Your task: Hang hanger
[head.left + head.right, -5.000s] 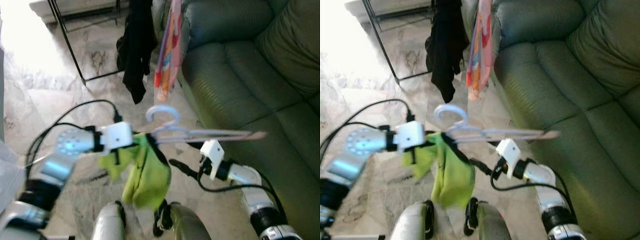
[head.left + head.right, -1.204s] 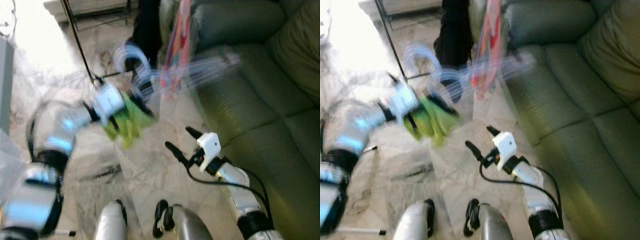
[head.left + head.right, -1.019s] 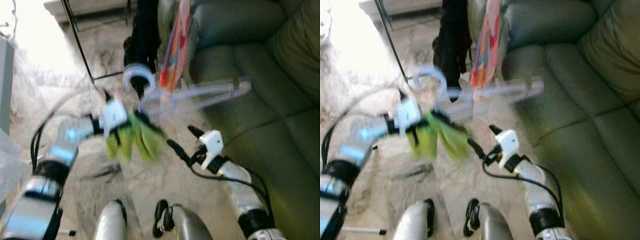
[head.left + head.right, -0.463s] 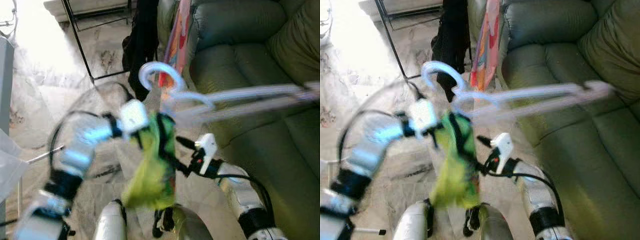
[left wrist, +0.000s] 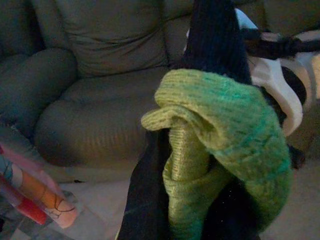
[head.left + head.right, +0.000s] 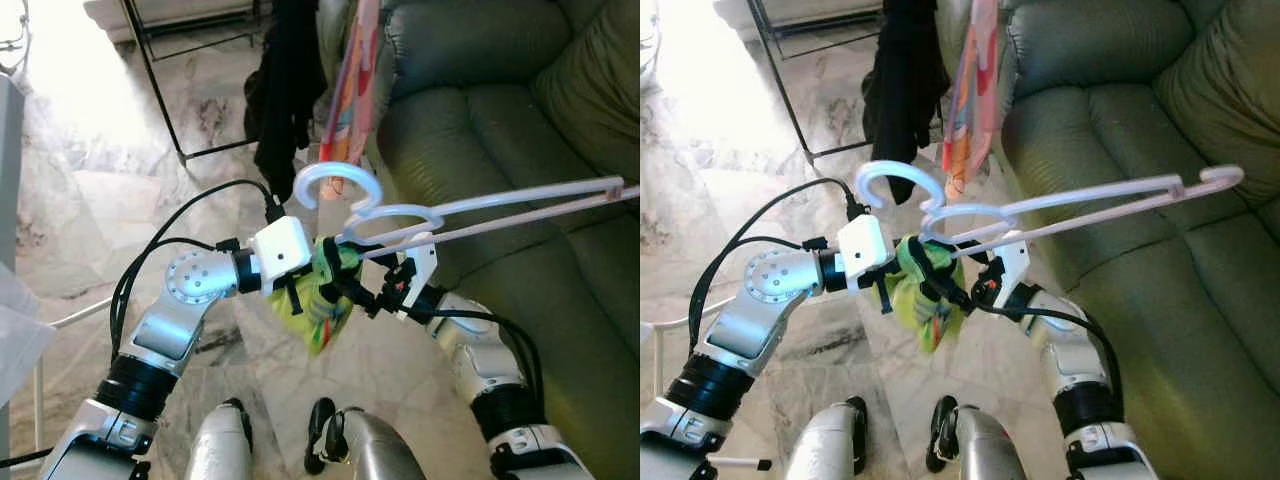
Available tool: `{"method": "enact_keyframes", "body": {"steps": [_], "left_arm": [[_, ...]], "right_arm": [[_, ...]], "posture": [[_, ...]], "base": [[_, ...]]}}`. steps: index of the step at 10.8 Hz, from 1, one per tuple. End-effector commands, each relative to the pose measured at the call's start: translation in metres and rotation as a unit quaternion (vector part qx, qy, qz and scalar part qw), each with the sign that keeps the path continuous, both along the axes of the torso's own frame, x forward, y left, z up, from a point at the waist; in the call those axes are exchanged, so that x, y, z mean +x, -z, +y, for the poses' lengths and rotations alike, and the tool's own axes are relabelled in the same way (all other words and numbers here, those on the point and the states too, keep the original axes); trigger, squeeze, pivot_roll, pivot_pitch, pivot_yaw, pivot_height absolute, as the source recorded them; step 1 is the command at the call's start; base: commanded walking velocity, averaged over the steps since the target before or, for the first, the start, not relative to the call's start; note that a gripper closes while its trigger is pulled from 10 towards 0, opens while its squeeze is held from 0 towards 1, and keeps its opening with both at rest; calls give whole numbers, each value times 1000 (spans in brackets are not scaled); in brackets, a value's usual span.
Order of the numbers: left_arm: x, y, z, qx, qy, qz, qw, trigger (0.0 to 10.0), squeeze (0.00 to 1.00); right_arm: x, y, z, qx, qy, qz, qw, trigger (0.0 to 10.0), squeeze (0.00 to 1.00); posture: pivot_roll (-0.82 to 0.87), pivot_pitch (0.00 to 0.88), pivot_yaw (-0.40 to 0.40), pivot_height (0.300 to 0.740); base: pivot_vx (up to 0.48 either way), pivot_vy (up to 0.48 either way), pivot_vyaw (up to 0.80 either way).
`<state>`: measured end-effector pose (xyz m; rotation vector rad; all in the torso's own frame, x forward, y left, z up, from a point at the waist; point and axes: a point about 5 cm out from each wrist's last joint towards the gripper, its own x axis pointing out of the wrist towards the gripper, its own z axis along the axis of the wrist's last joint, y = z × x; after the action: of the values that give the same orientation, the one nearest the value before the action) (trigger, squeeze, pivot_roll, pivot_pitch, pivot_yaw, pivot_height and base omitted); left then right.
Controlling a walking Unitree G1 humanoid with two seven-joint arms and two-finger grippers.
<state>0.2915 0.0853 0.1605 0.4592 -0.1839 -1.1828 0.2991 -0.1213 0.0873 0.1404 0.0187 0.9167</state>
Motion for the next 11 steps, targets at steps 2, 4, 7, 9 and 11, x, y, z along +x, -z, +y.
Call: {"method": "enact_keyframes", "body": {"steps": [2,4,7,9,11], "left_arm": [[-7,-13,-18,-23,28,-5,999,10000,0],[-9,-23,-25,-43,27,-7,999,10000,0],[-3,-59,-18,-87,5,-35,996,10000,0],[5,-71,-8,-93,-19,-51,994,10000,0],[14,-64,7,-68,-48,-50,995,10000,0]], "right_arm": [[1,5,2,0,29,-2,1000,10000,0],[8,10,1,-52,61,-5,997,1333,0],[9,36,-26,-140,167,45,975,0,0],[0,52,-36,-160,187,72,966,0,0],[-7,37,-36,-72,168,32,983,8627,0]], "posture": [[82,214,-88,740],[83,213,-90,740],[90,215,-94,740],[90,217,-93,740],[82,220,-92,740]], "base": [[0,0,0],[0,0,0],[0,0,0],[0,0,0],[0,0,0]]}}
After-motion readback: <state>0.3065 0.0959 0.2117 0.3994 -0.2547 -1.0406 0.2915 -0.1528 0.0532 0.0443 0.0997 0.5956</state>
